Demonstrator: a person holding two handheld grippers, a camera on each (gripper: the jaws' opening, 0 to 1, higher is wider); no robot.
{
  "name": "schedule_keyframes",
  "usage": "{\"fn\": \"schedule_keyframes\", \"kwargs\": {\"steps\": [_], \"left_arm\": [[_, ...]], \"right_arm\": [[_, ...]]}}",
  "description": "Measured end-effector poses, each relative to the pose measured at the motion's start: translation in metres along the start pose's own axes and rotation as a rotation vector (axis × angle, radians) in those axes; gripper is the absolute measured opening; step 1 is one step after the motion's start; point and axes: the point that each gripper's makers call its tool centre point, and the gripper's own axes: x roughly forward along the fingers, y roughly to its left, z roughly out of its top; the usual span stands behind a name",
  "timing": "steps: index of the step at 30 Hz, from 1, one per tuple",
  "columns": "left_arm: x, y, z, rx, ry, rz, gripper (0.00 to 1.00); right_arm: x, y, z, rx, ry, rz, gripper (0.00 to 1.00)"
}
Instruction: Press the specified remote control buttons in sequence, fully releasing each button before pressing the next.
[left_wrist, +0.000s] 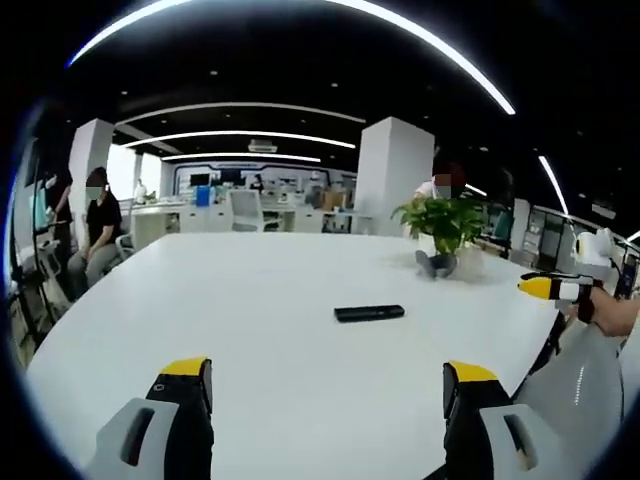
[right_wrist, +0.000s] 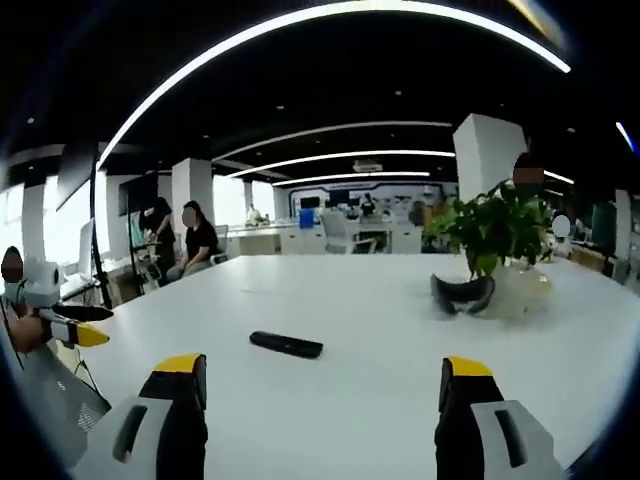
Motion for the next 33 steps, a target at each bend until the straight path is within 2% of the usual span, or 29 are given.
{"fn": "schedule_keyframes", "kwargs": {"steps": [1,5,8,12,15,18,20,25,31,33], "left_arm": [[0.0,0.0,0.001,-0.002,0.0,-0.002,1.0],[0.002,0.0,0.002,-0.039,0.006,-0.016,1.0],[0.003,-0.003,-0.003,-0.045,0.036,-0.031,1.0],[0.004,-0.008,-0.006,-0.02,0.077,-0.054,1.0],[0.007,-0.011,-0.008,-0.056,0.108,-0.075,0.99],[0.015,-0.009,-0.003,-0.096,0.087,-0.092,0.98],[0.02,-0.01,-0.004,-0.112,0.111,-0.11,0.98],[0.037,-0.012,0.001,-0.127,0.142,-0.171,0.95],[0.062,-0.013,0.005,-0.061,0.216,-0.243,0.95],[0.073,-0.014,0.006,-0.044,0.249,-0.255,0.96]], "right_arm": [[0.001,-0.003,-0.004,0.004,0.016,-0.005,0.96],[0.0,-0.007,-0.005,0.029,0.003,-0.007,0.92],[-0.001,-0.007,-0.009,0.002,0.021,-0.009,0.88],[-0.002,-0.004,-0.011,-0.015,0.032,-0.002,0.88],[-0.005,-0.006,-0.008,-0.021,0.016,-0.009,0.86],[-0.005,-0.006,-0.008,-0.004,0.007,-0.003,0.84],[-0.005,-0.004,-0.009,0.0,0.014,0.006,0.84],[-0.007,-0.007,-0.011,-0.05,0.028,-0.03,0.82],[-0.008,-0.012,-0.011,-0.042,0.022,-0.043,0.79],[-0.008,-0.012,-0.017,-0.041,0.055,-0.043,0.76]]}}
